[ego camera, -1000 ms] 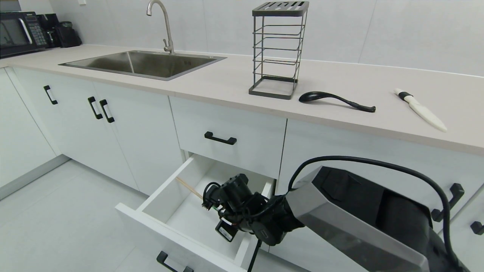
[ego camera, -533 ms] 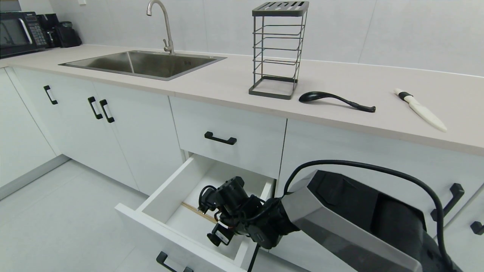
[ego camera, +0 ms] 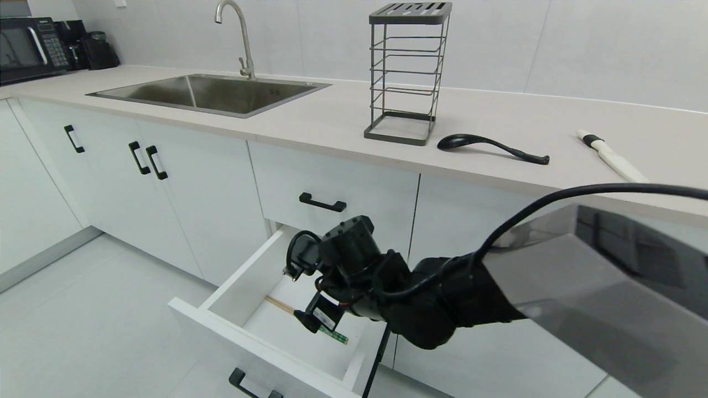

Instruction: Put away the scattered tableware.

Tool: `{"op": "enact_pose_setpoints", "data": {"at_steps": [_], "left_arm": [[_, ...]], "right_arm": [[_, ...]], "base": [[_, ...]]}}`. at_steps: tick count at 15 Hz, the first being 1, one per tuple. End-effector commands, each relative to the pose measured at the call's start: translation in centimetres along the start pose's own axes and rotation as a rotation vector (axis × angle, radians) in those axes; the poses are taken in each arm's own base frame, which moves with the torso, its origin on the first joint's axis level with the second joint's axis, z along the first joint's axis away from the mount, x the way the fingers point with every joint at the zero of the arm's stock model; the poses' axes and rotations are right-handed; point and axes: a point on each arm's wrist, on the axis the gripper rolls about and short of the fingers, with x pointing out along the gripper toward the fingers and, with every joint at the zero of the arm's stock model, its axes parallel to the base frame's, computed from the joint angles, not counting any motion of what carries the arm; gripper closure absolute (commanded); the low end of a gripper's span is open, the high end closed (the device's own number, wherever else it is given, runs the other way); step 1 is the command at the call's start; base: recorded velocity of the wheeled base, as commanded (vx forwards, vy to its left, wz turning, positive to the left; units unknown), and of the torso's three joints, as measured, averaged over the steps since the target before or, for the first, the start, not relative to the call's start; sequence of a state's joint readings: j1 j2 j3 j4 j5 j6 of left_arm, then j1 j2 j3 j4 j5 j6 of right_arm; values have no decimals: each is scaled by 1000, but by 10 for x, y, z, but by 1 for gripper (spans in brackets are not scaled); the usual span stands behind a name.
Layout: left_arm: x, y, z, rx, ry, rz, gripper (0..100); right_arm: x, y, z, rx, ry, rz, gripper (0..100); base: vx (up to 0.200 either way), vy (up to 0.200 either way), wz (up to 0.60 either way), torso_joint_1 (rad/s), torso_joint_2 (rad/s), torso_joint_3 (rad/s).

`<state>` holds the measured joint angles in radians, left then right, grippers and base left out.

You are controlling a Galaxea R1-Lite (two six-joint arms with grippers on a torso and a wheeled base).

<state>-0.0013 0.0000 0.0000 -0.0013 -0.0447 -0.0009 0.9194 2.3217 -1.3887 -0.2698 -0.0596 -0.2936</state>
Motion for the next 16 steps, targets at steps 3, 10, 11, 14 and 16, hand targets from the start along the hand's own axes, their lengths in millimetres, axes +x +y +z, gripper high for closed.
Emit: {"op": "enact_pose_setpoints", "data": {"at_steps": [3, 10, 11, 14, 16], "left_arm": [[0, 0, 0, 1, 1, 0, 0], [0, 0, 0, -1, 1, 1, 0], [0, 0, 0, -1, 1, 0, 0], [0, 0, 0, -1, 1, 0, 0], [0, 0, 0, 1, 1, 1, 0]], "right_arm": [[-88, -4, 4, -84, -68, -17, 0], [-100, 14, -44, 21, -155, -30, 0], [-100, 16, -43, 19, -160, -26, 0], [-97, 23, -43, 24, -150, -5, 0], [-96, 29, -45, 32, -140, 9, 0]], "base": [[0, 0, 0, 0, 0, 0], [0, 0, 0, 0, 0, 0], [0, 0, 0, 51, -12, -22], [0, 0, 0, 188, -136, -92], [0, 0, 0, 249, -578, -239]]}}
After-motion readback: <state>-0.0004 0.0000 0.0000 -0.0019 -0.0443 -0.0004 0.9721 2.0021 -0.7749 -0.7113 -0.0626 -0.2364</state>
